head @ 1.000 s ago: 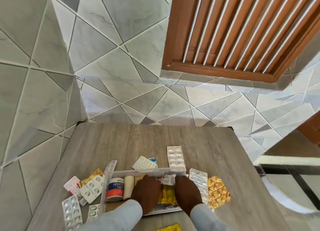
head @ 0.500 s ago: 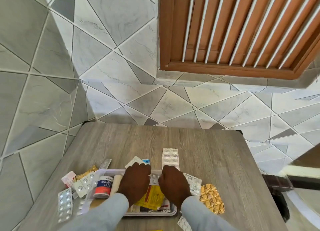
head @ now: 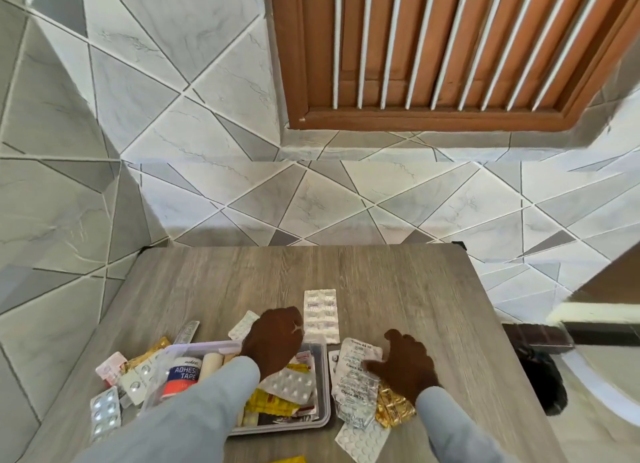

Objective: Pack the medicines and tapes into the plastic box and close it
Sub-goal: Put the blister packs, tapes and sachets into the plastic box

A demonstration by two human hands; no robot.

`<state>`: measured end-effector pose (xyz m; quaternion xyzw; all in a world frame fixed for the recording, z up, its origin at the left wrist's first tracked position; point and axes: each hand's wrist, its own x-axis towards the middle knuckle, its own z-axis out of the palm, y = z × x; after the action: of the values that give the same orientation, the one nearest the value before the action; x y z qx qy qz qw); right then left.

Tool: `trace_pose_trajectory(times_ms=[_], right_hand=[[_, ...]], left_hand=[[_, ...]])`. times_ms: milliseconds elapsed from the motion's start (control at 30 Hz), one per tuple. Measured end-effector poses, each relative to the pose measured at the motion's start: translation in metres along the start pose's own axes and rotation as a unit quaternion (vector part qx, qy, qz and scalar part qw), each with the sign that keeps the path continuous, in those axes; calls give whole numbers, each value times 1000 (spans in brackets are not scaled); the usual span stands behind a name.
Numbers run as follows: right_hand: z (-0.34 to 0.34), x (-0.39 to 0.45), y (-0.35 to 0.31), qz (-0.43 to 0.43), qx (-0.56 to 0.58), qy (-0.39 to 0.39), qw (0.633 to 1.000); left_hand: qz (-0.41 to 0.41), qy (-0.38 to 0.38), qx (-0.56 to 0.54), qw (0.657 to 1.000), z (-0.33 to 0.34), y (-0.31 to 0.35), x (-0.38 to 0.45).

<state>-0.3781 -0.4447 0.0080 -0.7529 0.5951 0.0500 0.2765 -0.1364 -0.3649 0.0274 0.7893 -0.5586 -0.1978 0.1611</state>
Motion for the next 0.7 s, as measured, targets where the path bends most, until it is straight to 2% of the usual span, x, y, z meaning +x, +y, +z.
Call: trace_pose_trajectory(times_ms=[133,300,467,600,700], right_hand=[[17,-1,-7,-24,-107,-61,992],[22,5,-16,-12,-103,-36,994],[9,14,-10,14,20,-26,999],[-8,18,-2,24,202,-44,978],[-20,20,3,17,245,-33,969]], left_hand=[[-77,-37,-38,996,9,6,27],[-140,-101,3,985,26,9,57],[-170,-134,39,976,40,12,84],[-205,-125,10,971,43,14,101],[-227,-137,-27,964,46,11,110]])
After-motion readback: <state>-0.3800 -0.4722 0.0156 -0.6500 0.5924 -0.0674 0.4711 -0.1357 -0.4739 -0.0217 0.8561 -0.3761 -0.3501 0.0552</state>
